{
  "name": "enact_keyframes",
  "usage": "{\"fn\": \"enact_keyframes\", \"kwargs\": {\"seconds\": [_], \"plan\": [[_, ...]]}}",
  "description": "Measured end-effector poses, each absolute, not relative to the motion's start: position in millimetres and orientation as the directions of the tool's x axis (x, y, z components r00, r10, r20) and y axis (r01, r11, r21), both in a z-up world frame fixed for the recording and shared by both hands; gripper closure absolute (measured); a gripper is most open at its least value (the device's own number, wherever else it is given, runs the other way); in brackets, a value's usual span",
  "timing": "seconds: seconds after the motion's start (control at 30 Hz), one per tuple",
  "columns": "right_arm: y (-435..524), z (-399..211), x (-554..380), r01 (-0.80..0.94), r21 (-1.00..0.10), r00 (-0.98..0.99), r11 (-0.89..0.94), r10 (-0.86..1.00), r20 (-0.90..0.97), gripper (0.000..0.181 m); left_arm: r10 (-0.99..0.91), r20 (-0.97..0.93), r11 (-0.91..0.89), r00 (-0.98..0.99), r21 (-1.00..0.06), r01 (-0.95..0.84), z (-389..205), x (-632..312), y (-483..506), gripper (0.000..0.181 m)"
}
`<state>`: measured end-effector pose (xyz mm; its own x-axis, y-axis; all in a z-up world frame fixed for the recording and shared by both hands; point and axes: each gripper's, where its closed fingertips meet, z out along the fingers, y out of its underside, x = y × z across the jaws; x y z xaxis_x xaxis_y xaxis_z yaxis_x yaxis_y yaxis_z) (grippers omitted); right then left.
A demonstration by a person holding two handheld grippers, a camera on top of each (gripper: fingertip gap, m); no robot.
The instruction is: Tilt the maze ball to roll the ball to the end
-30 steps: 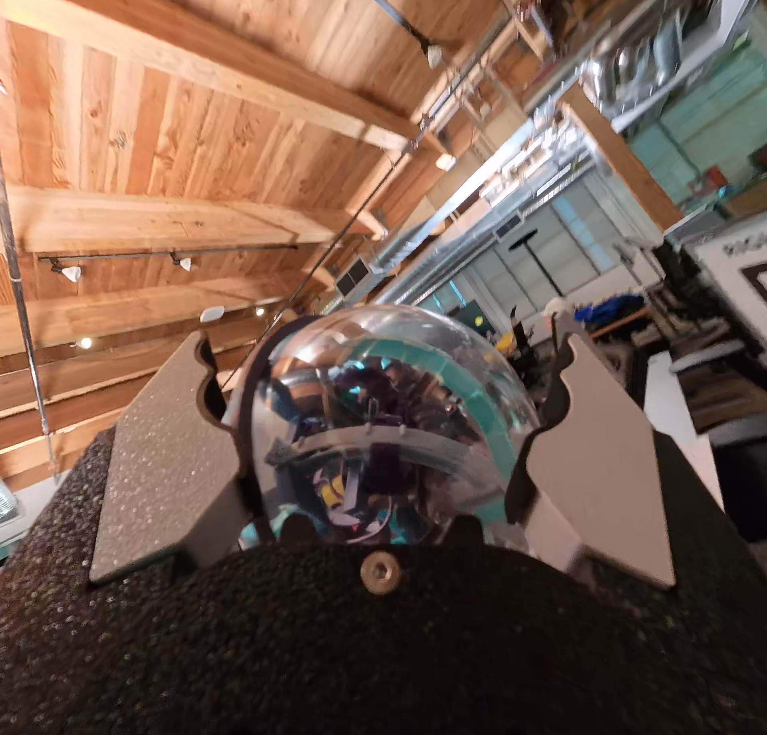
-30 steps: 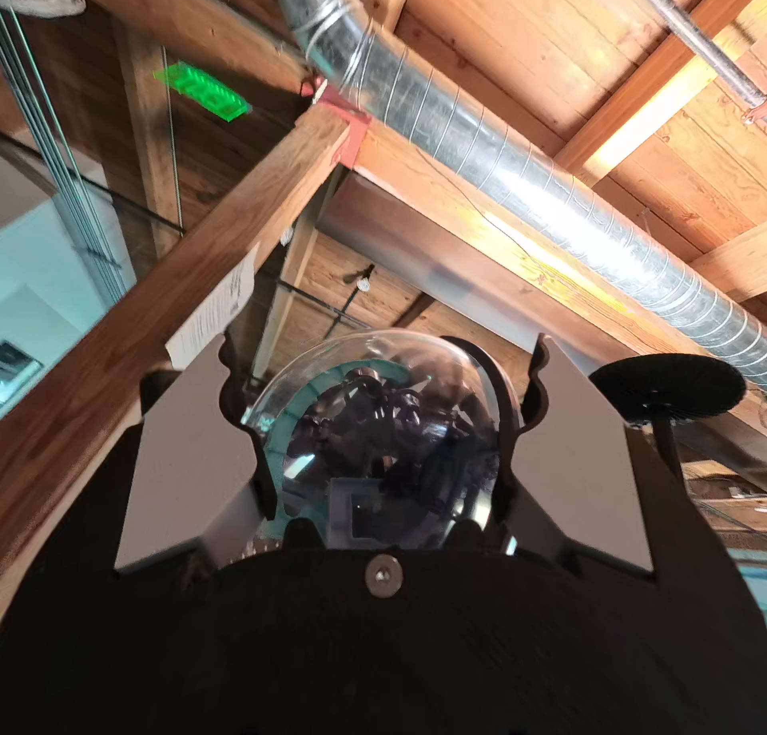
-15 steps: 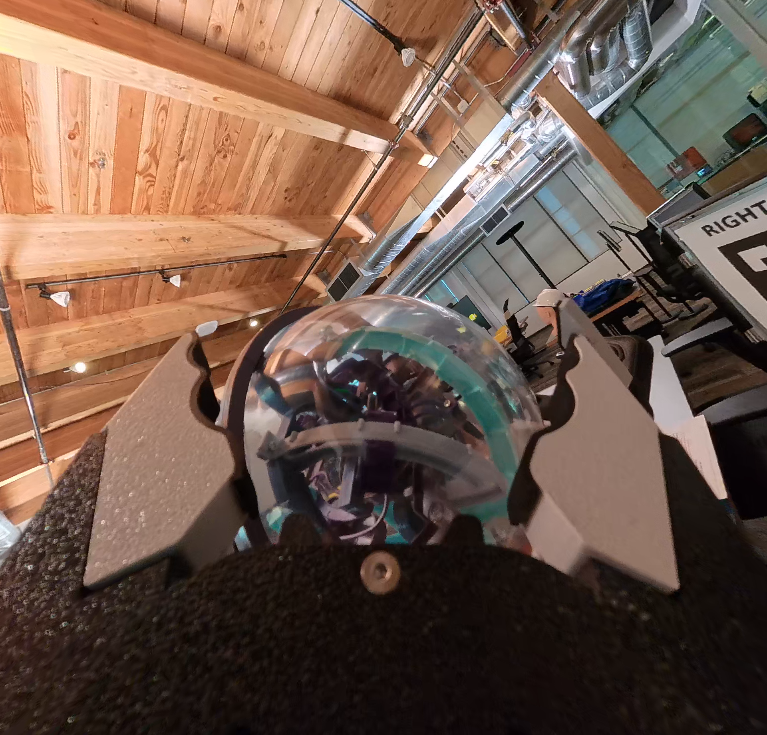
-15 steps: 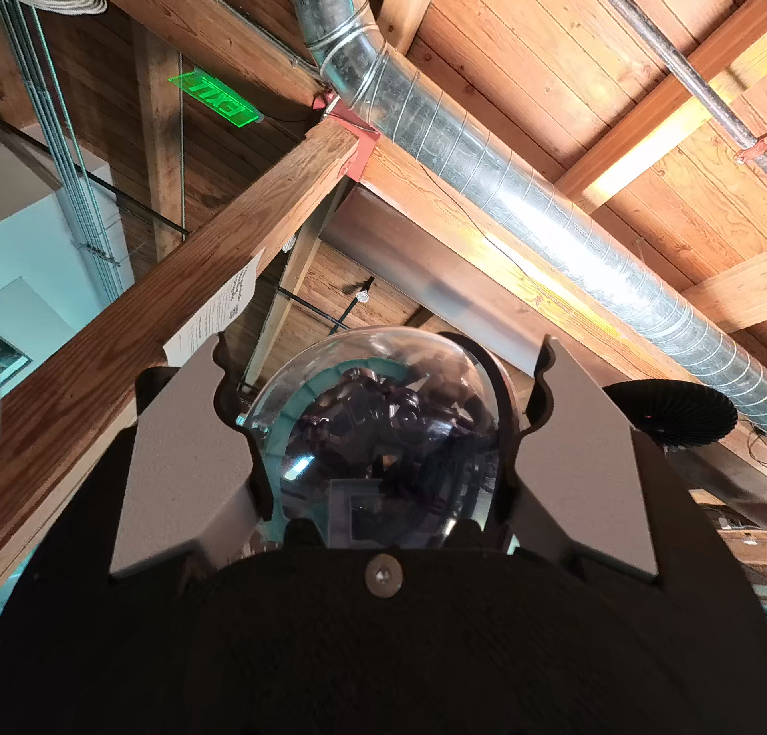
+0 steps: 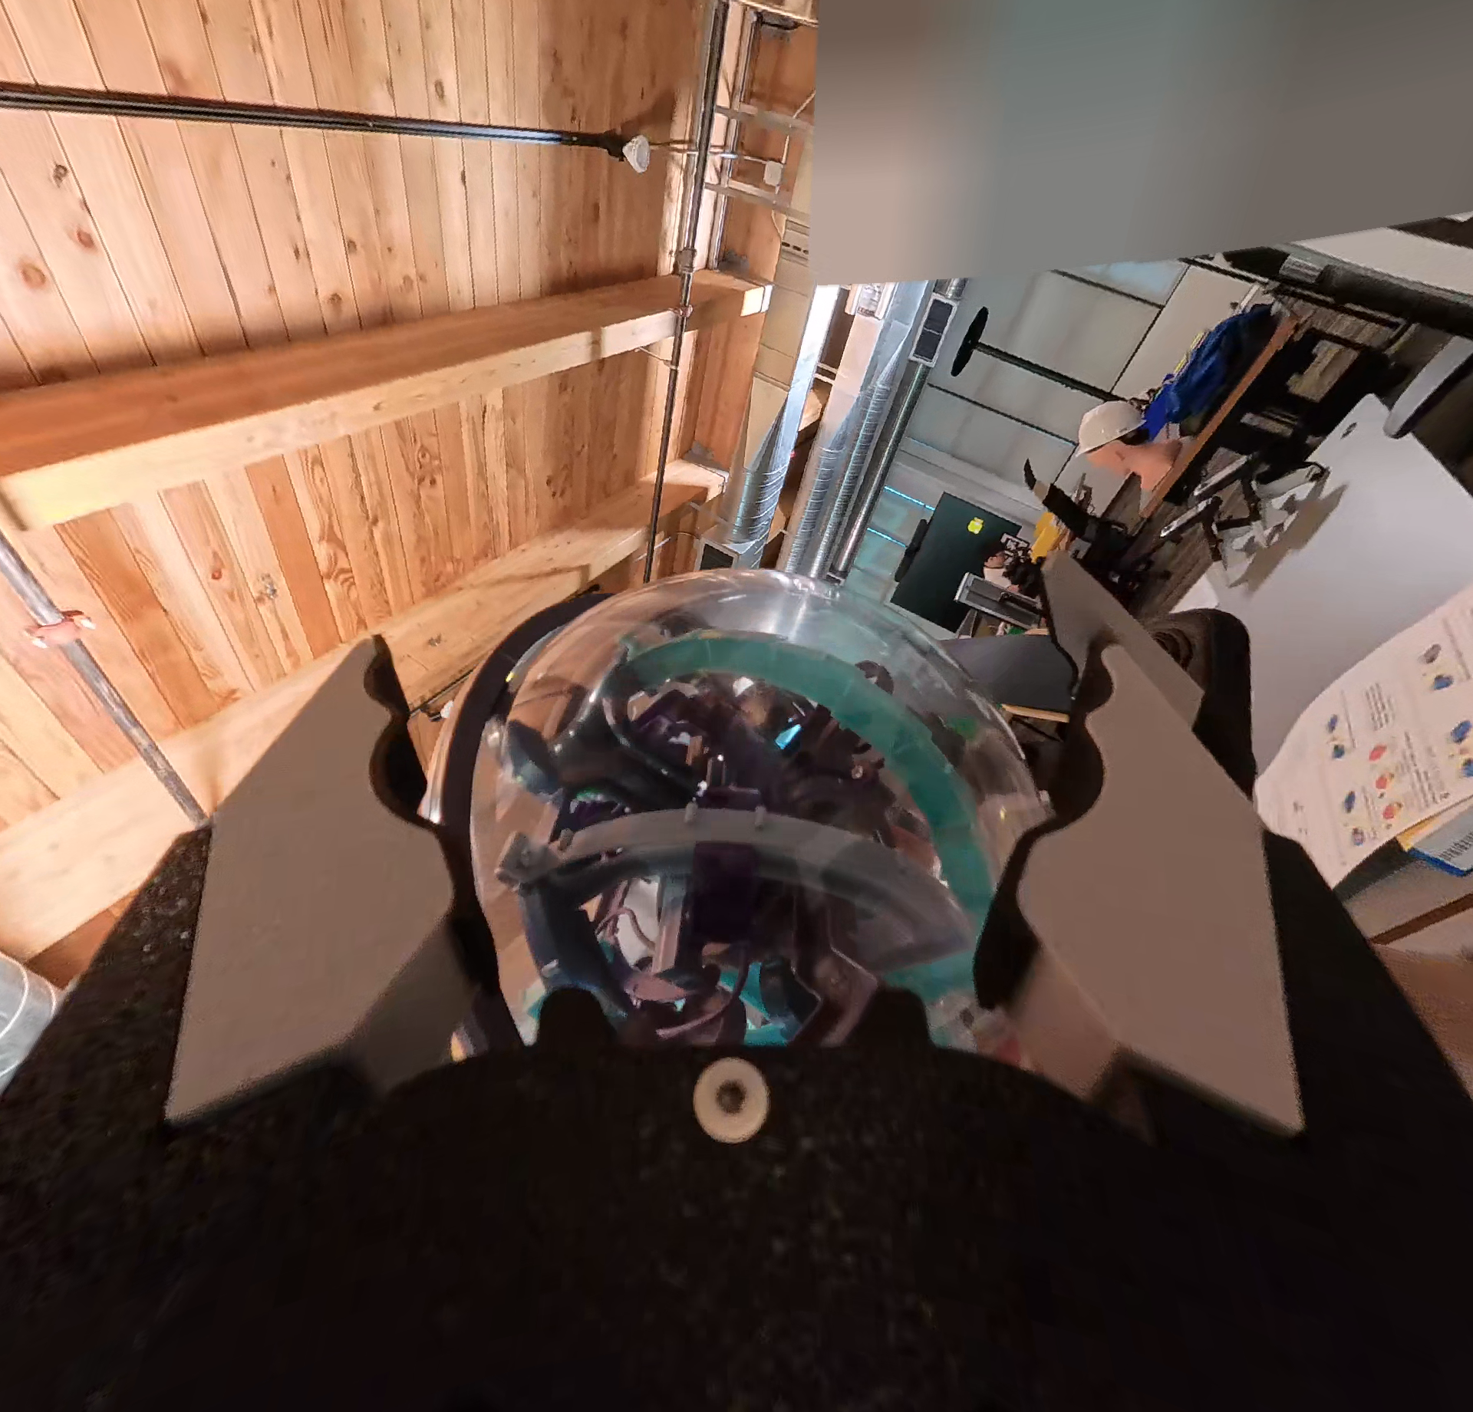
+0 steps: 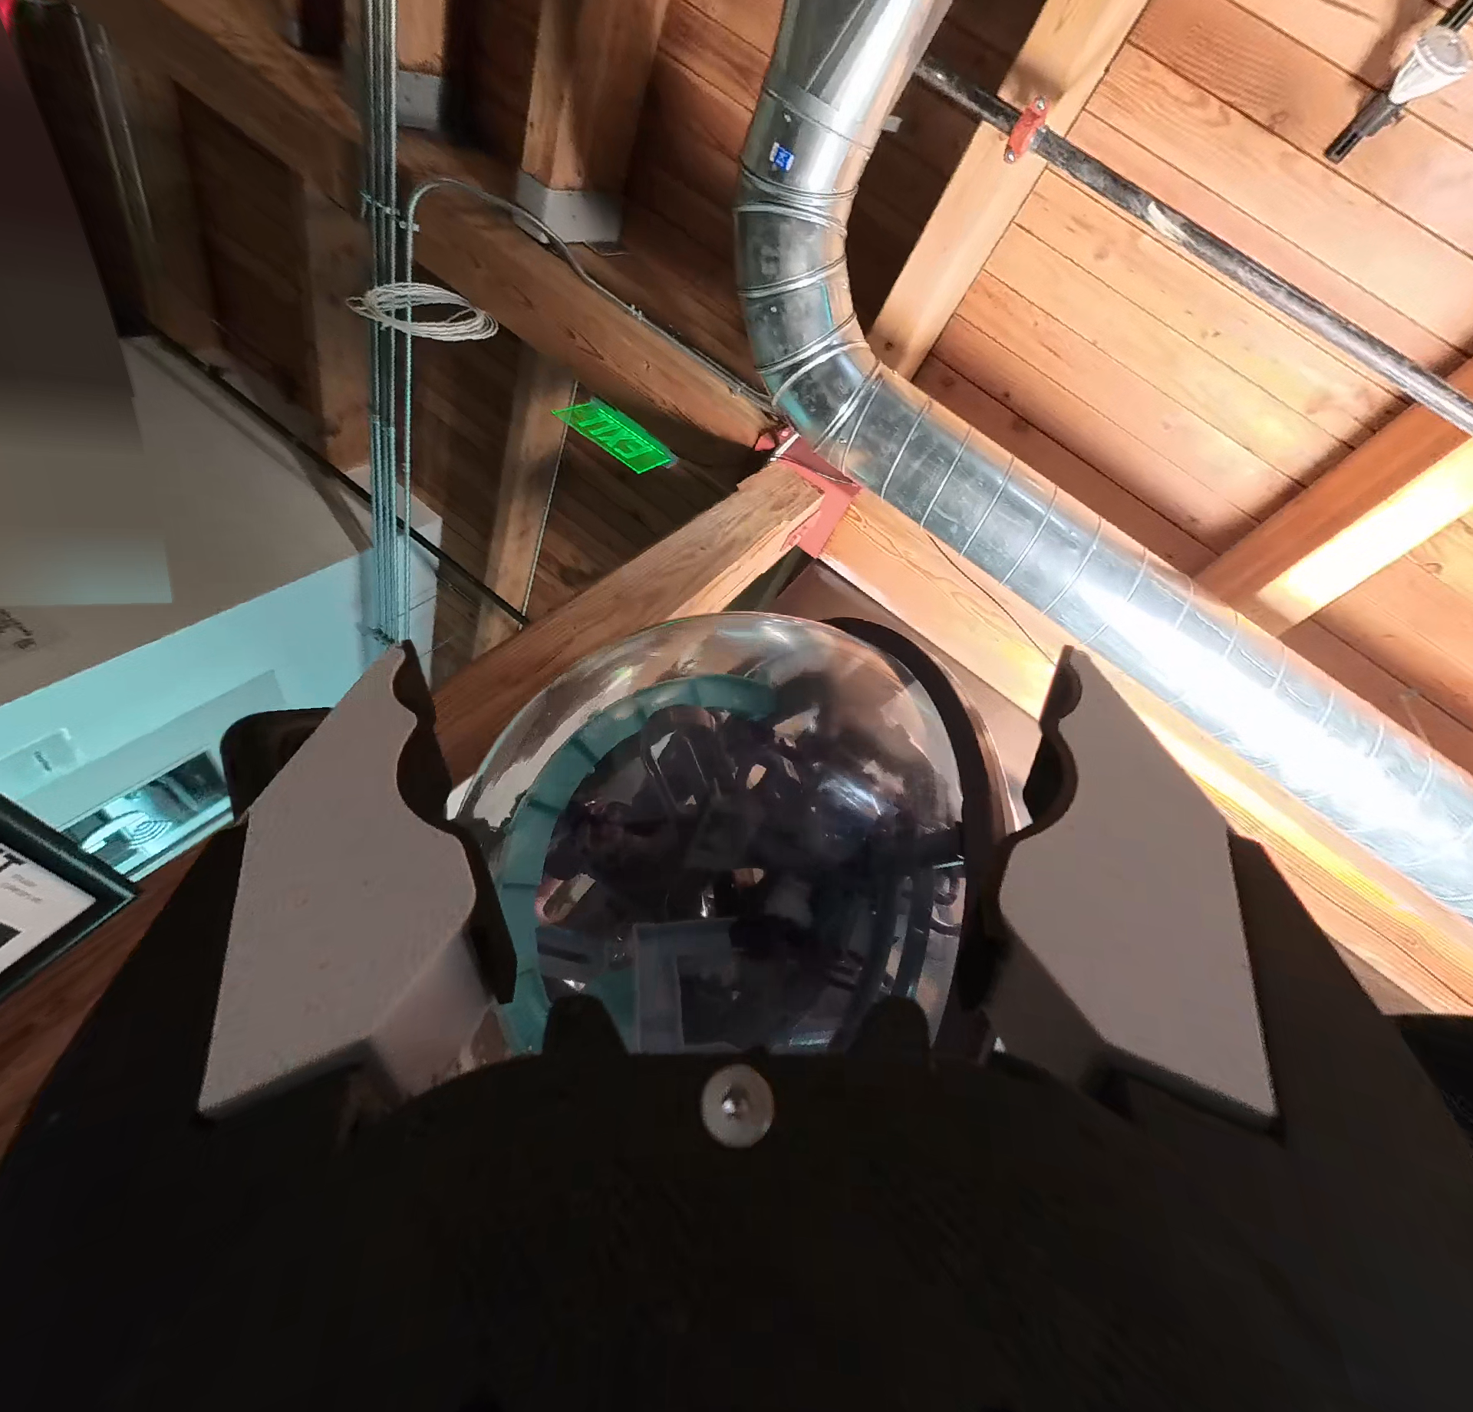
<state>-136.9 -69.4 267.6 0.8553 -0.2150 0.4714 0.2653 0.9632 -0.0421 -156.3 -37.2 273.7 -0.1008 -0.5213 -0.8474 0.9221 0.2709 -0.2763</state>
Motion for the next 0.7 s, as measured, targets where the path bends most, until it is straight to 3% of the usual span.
{"fn": "enact_keyframes", "kwargs": {"seconds": [0.4,0.57,0.7], "plan": [[-67,282,-183,0.417,0.035,0.697,0.908,-0.344,0.629,0.035,-0.513,-0.855,0.100,-0.072,-0.143,0.985,287,-193,-31,0.024],[-73,288,-189,0.393,0.066,0.680,0.917,-0.339,0.650,0.034,-0.479,-0.878,0.130,0.005,-0.065,0.989,291,-203,-38,0.025],[-68,309,-181,0.387,-0.003,0.743,0.922,-0.309,0.593,0.035,-0.552,-0.833,0.149,-0.036,-0.141,0.979,310,-195,-30,0.024]]}}
